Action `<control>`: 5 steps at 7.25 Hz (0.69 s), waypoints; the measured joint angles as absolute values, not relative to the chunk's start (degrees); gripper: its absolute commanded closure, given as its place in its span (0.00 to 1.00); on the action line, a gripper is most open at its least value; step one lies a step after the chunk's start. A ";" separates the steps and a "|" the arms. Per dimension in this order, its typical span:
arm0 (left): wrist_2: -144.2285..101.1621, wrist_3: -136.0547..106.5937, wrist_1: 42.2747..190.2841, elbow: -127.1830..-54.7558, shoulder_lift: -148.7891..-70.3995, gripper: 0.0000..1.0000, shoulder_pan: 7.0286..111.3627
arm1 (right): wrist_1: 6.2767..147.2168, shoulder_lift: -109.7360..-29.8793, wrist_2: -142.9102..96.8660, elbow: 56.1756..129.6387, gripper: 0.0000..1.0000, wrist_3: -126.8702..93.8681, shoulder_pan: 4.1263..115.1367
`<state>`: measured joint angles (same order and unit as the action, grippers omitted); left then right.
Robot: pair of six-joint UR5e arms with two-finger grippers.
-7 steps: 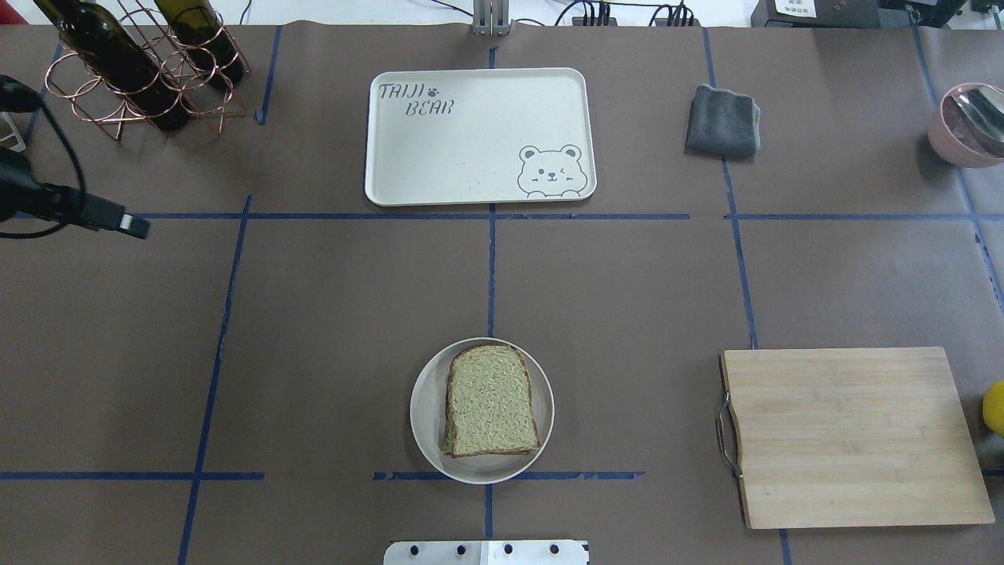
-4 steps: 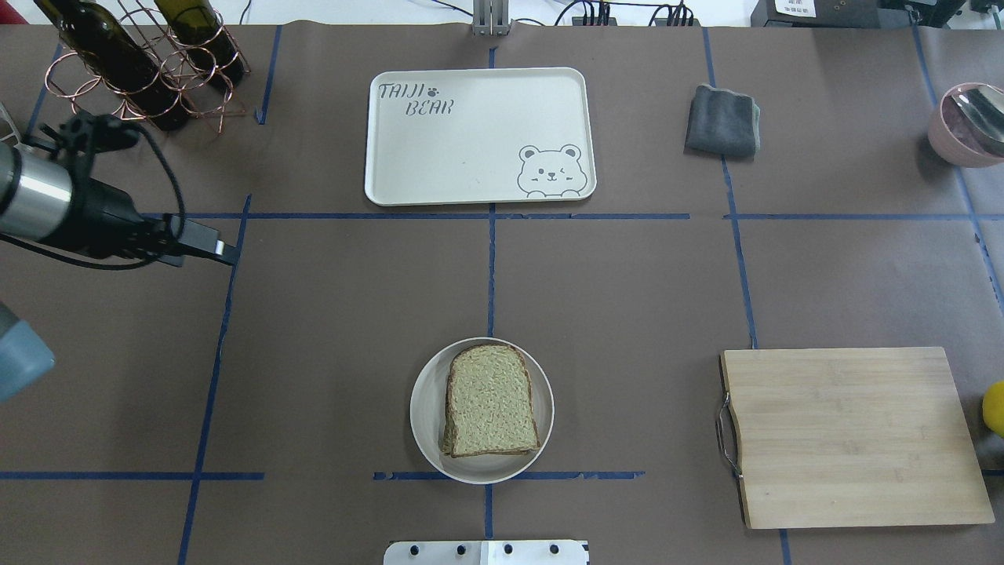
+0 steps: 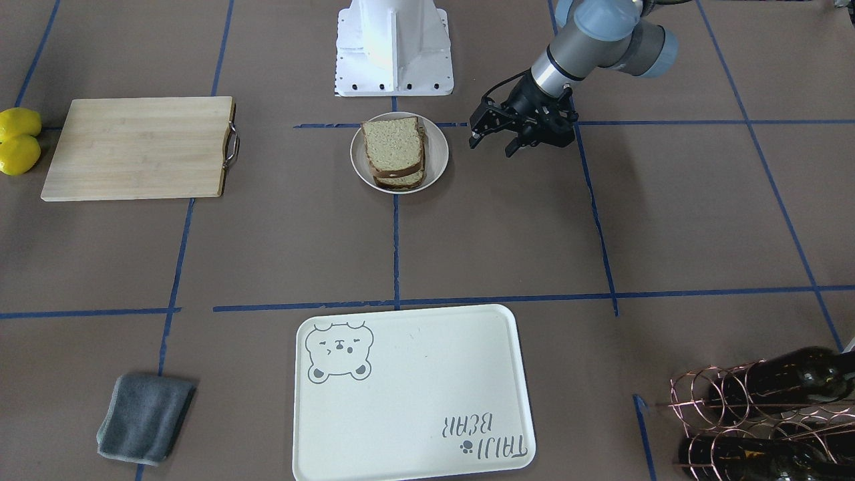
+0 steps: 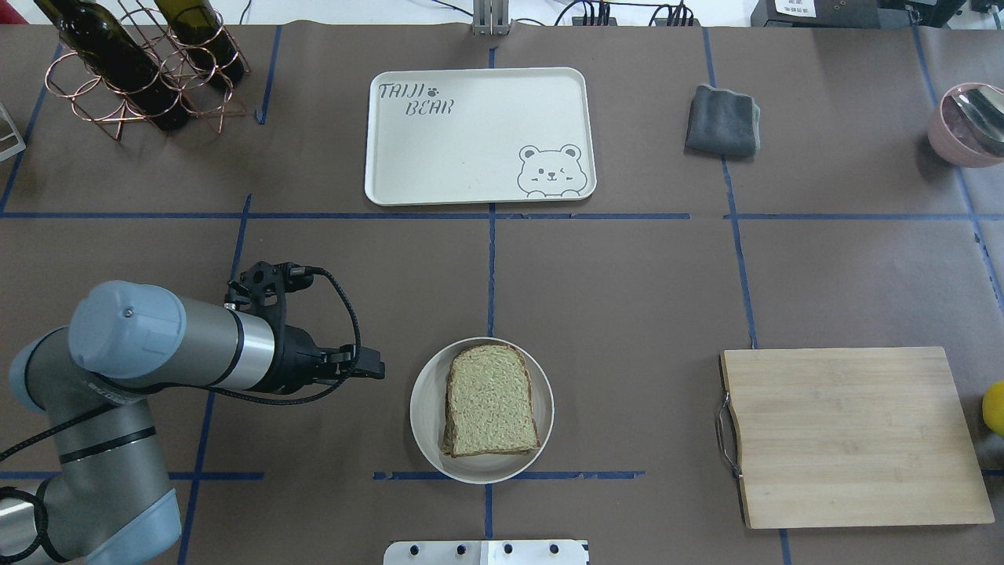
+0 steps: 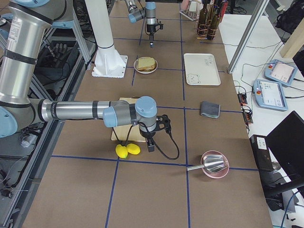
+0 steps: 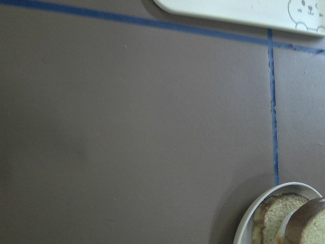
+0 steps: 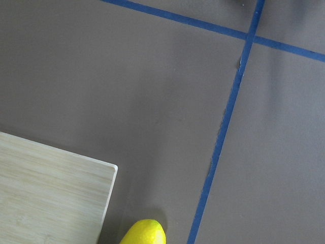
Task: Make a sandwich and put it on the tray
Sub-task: 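Move the left gripper toward the rim of the white plate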
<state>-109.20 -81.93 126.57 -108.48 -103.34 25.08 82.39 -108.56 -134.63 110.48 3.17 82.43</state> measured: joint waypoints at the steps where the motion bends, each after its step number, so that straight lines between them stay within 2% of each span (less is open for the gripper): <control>1: -108.88 -82.41 126.57 -107.01 -104.73 0.40 24.33 | 82.34 -108.60 -134.64 110.51 0.00 3.17 82.44; 4: -108.73 -82.69 126.58 -103.37 -108.29 0.40 22.09 | 82.21 -108.63 -134.65 110.56 0.00 3.16 82.44; 5: -108.72 -82.70 126.62 -102.67 -108.94 0.44 21.05 | 82.19 -108.63 -134.65 110.56 0.00 3.16 82.44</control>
